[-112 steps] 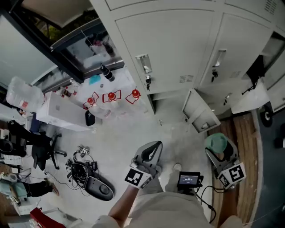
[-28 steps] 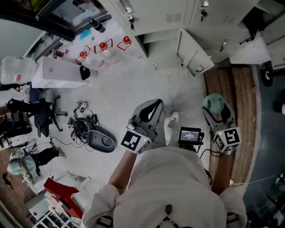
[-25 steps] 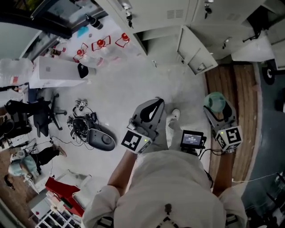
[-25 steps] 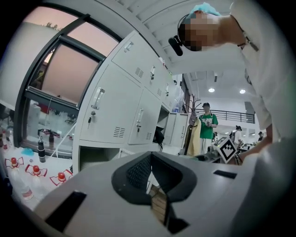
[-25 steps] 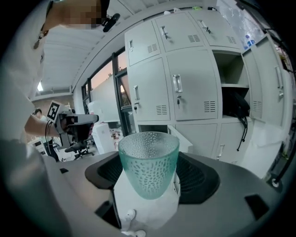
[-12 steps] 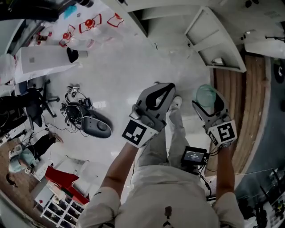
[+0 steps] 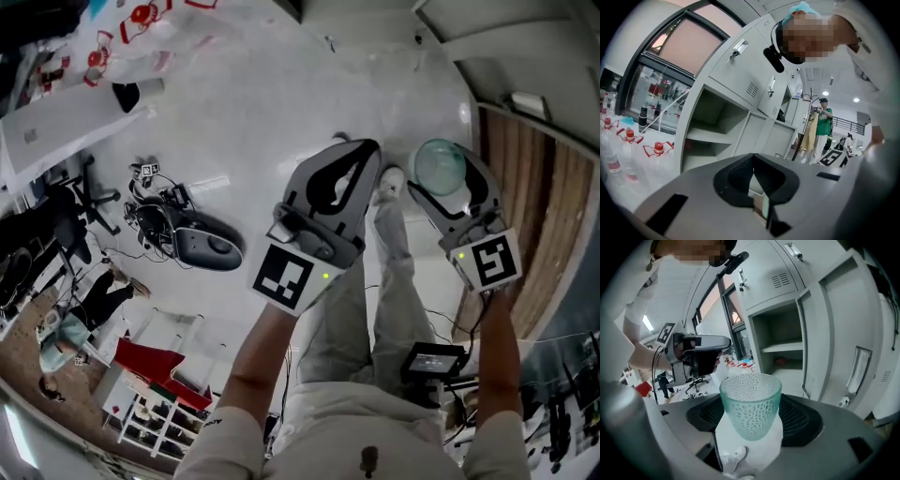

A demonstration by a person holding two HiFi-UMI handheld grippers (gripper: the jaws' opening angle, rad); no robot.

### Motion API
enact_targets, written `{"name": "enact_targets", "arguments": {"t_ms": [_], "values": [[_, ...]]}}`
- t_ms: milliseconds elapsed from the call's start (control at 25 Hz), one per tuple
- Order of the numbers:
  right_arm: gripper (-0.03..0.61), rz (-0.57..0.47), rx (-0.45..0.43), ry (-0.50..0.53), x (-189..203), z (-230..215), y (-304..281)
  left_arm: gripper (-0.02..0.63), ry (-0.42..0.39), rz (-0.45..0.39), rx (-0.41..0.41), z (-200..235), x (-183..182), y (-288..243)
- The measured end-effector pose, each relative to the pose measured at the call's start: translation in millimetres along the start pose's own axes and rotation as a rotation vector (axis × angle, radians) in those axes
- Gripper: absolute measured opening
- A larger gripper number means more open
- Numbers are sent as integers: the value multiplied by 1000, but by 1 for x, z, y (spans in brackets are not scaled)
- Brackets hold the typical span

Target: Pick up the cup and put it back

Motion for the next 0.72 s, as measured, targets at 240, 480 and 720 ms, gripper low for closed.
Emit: {"name": "enact_targets", "arguments": {"t_ms": [240,480,720], "values": [[350,-1,28,10,20,-29,-51,8,-18,-16,0,27,34,-25],[350,-36,115,-48,41,-71,-118,8,-10,-15,-10,65,75,-41],[350,-32,81,-37,37,-84,-185,8,-11,-7,-2,85,85,-37]]}}
Point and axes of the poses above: the fingertips, and each gripper's own axes: y backward along the fingers, z to its left, x out of its underside, the point moved 2 cm from there along y, backward along the fingers, and after that the axes turned 2 degrees about y, right-handed, at the moved point
